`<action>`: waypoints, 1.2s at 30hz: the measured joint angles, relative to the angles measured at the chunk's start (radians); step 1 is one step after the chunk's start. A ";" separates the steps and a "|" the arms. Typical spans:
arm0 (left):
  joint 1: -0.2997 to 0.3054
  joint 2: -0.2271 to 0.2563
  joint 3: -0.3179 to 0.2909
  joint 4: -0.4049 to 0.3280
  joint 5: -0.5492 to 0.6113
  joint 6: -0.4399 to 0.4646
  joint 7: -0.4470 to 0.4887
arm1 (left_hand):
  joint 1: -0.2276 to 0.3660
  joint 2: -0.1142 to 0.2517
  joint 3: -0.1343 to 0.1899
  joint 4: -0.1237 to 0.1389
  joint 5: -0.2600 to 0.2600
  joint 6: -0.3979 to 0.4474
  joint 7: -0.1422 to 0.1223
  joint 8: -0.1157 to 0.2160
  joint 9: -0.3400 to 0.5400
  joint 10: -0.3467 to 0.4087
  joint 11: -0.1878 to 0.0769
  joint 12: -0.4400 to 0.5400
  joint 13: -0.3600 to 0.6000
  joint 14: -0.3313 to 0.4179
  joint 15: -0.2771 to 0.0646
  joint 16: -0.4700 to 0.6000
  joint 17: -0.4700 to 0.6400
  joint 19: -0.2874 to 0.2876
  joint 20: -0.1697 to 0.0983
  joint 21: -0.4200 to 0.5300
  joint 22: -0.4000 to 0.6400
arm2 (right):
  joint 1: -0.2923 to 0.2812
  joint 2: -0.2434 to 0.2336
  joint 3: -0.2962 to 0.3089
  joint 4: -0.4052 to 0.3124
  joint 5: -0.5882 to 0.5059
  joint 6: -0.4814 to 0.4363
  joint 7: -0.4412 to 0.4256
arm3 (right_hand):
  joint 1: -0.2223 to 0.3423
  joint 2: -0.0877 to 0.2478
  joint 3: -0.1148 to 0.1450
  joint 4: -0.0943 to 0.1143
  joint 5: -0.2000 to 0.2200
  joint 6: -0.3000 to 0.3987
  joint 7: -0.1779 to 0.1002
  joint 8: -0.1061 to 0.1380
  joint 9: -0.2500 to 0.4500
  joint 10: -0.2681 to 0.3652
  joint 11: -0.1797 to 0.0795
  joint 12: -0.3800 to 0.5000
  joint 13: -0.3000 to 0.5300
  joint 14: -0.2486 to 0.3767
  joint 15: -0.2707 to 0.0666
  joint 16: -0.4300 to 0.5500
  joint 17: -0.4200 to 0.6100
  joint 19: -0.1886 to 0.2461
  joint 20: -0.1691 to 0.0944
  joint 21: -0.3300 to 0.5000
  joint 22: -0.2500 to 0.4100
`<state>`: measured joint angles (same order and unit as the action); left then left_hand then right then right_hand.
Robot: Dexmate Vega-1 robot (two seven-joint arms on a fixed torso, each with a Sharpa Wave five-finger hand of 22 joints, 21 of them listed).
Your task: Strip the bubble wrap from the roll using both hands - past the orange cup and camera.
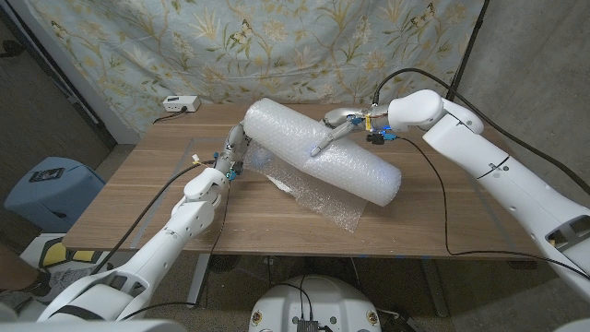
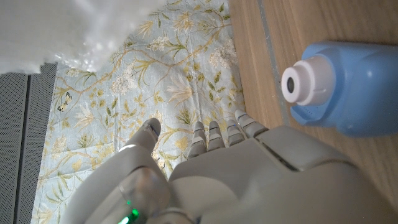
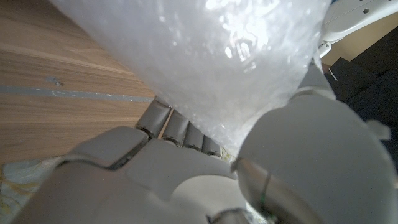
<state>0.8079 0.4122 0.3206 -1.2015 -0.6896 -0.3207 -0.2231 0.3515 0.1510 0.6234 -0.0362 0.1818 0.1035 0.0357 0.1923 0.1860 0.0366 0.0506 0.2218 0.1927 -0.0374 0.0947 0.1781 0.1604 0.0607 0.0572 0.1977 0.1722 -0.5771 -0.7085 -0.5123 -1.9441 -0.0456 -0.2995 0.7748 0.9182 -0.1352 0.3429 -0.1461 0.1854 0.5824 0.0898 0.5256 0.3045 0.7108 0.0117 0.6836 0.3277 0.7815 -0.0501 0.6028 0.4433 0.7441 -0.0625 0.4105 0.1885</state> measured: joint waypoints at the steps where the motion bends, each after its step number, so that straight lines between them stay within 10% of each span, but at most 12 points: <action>1: 0.000 0.000 0.000 0.000 0.000 0.000 0.000 | 0.000 0.000 0.000 0.000 0.000 0.000 0.000 0.000 0.000 -0.001 -0.001 0.000 0.000 0.000 0.000 0.000 0.000 0.000 0.000 0.000 0.000 | 0.000 0.000 0.000 0.000 0.000 0.000 0.000 | 0.000 0.000 0.000 0.000 0.000 0.000 0.000 0.000 0.000 0.000 0.000 0.000 0.000 0.000 0.000 -0.001 0.002 0.000 0.000 0.000 0.000; 36: -0.048 -0.027 0.030 0.038 0.019 0.004 -0.046 | 0.008 -0.008 -0.007 -0.032 0.000 0.000 0.000 0.000 0.000 -0.001 -0.001 0.000 0.000 0.005 -0.005 0.000 0.000 0.000 0.000 0.000 0.000 | -0.087 -0.081 0.118 -0.049 0.177 -0.063 -0.148 | 0.002 -0.002 -0.004 -0.004 -0.002 0.005 -0.006 -0.004 0.005 0.000 0.000 0.006 0.004 0.000 0.000 -0.012 0.032 0.000 0.000 0.005 -0.003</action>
<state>0.7603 0.3854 0.3511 -1.1636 -0.6706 -0.3167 -0.2688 0.3593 0.1432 0.6165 -0.0679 0.1818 0.1034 0.0357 0.1924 0.1862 0.0357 0.0500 0.2219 0.1927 -0.0321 0.0893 0.1780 0.1604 0.0606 0.0572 0.1978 0.1724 -0.6641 -0.7898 -0.3946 -1.9935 0.1318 -0.3627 0.6268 0.9205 -0.1374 0.3388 -0.1501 0.1835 0.5875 0.0841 0.5216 0.3090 0.7109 0.0116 0.6892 0.3322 0.7818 -0.0505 0.5905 0.4754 0.7441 -0.0625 0.4152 0.1860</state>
